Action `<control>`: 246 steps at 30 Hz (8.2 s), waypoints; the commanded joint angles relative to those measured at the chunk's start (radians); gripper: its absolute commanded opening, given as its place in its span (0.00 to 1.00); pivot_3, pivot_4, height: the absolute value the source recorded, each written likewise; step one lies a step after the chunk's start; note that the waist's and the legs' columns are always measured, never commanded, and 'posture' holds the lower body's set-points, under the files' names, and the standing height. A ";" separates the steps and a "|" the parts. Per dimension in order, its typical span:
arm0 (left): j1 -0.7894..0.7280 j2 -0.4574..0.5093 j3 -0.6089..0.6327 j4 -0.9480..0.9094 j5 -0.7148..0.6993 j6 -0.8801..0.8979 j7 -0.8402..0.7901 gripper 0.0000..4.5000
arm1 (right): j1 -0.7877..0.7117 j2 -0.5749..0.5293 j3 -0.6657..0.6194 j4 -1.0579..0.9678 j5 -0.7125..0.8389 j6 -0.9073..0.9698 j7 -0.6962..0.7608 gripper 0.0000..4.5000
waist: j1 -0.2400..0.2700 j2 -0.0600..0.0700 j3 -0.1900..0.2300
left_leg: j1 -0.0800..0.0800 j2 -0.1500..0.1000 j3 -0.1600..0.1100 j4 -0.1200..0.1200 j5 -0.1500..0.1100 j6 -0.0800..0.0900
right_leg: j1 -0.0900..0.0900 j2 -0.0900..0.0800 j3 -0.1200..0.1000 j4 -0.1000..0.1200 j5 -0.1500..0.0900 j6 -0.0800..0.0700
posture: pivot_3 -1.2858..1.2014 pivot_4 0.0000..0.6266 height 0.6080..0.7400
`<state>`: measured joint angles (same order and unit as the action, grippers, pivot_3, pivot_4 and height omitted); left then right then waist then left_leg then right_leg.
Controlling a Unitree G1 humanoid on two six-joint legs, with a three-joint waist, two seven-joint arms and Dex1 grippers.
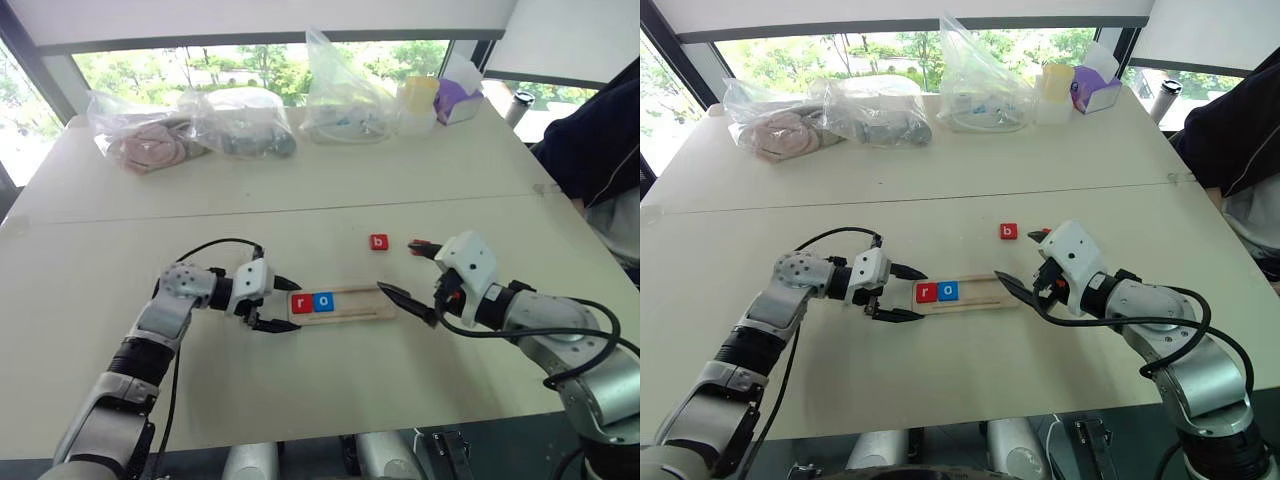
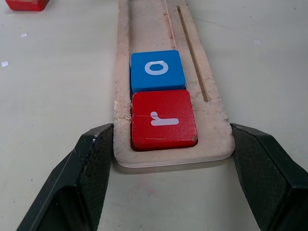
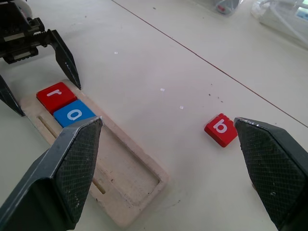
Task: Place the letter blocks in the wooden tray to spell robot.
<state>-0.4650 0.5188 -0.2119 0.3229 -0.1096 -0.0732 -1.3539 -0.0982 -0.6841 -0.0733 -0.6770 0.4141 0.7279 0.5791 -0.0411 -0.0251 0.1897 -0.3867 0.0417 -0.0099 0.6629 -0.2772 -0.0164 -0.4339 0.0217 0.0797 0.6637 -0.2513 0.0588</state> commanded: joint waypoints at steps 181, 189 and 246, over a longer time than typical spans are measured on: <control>0.304 0.264 0.276 -0.691 -0.449 0.452 0.184 1.00 | -0.514 0.056 0.469 0.708 -0.309 -0.482 0.692 0.25 | -0.023 0.000 0.004 | 0.013 0.001 0.002 -0.013 0.000 0.000 | 0.004 -0.001 0.001 0.000 -0.005 -0.005 | 0.52 0.24 1.00; 0.330 0.261 0.276 -0.721 -0.456 0.458 0.213 1.00 | -0.545 0.108 0.487 0.804 -0.343 -0.540 0.693 0.25 | -0.026 0.000 0.004 | 0.013 0.001 0.002 -0.013 0.000 0.000 | 0.004 -0.001 0.001 0.000 -0.005 -0.005 | 0.52 0.24 1.00; 0.309 0.235 0.238 -0.725 -0.455 0.450 0.266 1.00 | -0.636 0.186 0.380 0.856 -0.294 -0.459 0.656 0.99 | -0.028 0.000 0.004 | 0.013 0.001 0.002 -0.013 0.000 0.000 | 0.004 -0.001 0.001 0.000 -0.005 -0.005 | 0.52 0.24 1.00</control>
<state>-0.1425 0.7552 0.0200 -0.3688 -0.5568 0.3863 -1.0875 -0.6959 -0.5139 0.3610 0.2144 0.0870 0.2602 1.2581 -0.0687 -0.0248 0.1936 -0.3739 0.0423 -0.0081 0.6499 -0.2770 -0.0168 -0.4295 0.0210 0.0807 0.6639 -0.2559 0.0536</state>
